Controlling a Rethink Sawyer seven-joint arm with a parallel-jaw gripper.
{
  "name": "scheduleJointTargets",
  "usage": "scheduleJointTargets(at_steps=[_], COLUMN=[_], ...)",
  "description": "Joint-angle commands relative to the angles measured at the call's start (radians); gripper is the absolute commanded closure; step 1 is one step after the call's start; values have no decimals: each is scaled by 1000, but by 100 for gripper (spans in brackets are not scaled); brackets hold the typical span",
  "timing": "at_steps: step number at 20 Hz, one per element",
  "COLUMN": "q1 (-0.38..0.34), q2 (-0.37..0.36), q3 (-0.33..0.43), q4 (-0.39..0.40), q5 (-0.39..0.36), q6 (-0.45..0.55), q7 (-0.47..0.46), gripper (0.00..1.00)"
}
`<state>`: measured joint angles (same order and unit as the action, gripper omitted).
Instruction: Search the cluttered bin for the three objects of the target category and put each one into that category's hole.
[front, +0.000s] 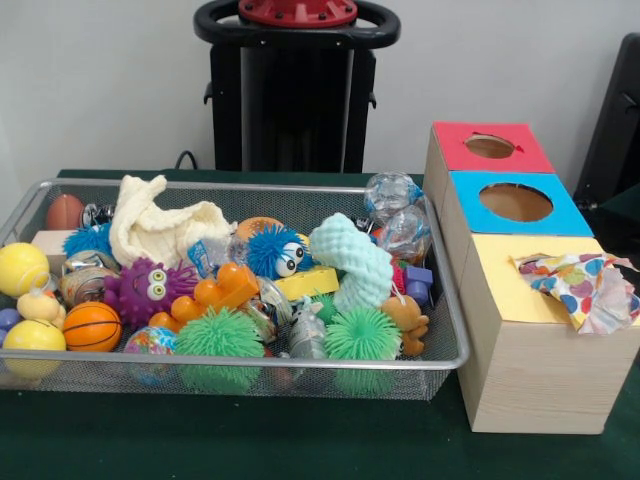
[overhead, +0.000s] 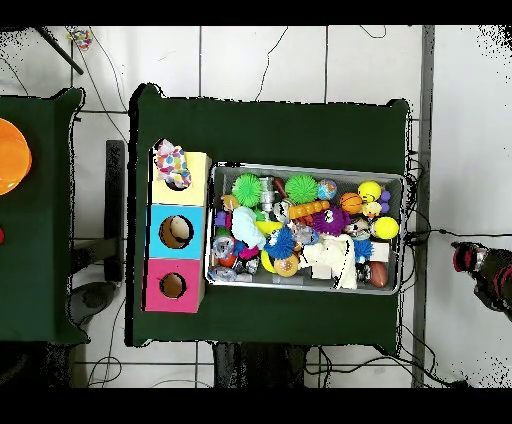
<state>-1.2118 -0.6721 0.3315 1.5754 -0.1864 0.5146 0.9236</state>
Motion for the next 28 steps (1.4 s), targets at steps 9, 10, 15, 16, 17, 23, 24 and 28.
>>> scheduleJointTargets(at_steps=[9,10,15,16,17,23,24,28], q1=[59,59,55,52,46,14,9,0], q2=[-38,-31,29,45,58,171,196,301], q3=[-93,-93,-84,-81,-75,-29,-19,24], q4=[-39,-37,-64,-82,-99,-259,-296,-477], q5=[-73,-75,-81,-85,-86,-101,-102,-115], q6=[180,170,135,138,146,214,233,335], q7=[54,57,57,46,32,-82,-107,-222], gripper=[100,100,100,100,100,100,100,100])
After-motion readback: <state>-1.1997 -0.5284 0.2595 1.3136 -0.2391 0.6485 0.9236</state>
